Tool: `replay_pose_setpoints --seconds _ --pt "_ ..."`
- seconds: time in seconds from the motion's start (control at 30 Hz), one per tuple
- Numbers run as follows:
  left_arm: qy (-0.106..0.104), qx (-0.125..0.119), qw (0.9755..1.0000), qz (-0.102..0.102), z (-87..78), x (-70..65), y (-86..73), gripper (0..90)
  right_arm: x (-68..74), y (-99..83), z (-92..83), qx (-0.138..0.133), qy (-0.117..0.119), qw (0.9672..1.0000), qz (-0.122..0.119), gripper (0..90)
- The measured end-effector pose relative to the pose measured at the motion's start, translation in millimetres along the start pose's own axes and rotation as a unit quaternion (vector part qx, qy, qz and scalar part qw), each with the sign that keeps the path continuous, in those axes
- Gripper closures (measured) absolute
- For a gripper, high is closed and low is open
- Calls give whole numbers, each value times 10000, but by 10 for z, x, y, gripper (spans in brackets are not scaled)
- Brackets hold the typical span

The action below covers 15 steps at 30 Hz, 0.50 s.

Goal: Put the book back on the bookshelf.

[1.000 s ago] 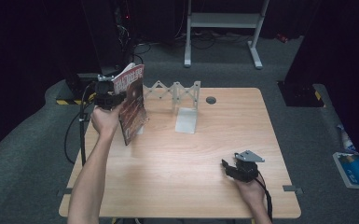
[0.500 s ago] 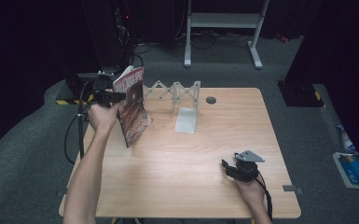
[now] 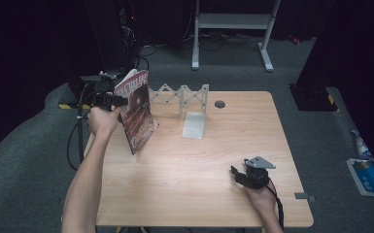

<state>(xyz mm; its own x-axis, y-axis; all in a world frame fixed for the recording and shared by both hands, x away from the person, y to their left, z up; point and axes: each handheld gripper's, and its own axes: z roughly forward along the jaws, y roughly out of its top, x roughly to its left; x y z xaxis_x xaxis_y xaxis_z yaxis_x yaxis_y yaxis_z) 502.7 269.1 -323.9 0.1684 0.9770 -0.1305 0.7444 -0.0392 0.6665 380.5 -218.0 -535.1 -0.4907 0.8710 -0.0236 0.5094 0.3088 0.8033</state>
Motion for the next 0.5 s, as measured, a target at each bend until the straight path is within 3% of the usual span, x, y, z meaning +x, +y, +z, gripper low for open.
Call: replay_pose_setpoints --seconds 0.2,0.5 --pt "-9 -285 9996 -82 -14 17 -35 837 0 0 0 0 -1 10000 1 355" --pt "35 -697 9975 -48 -80 29 -58 839 0 0 0 0 -1 10000 0 355"
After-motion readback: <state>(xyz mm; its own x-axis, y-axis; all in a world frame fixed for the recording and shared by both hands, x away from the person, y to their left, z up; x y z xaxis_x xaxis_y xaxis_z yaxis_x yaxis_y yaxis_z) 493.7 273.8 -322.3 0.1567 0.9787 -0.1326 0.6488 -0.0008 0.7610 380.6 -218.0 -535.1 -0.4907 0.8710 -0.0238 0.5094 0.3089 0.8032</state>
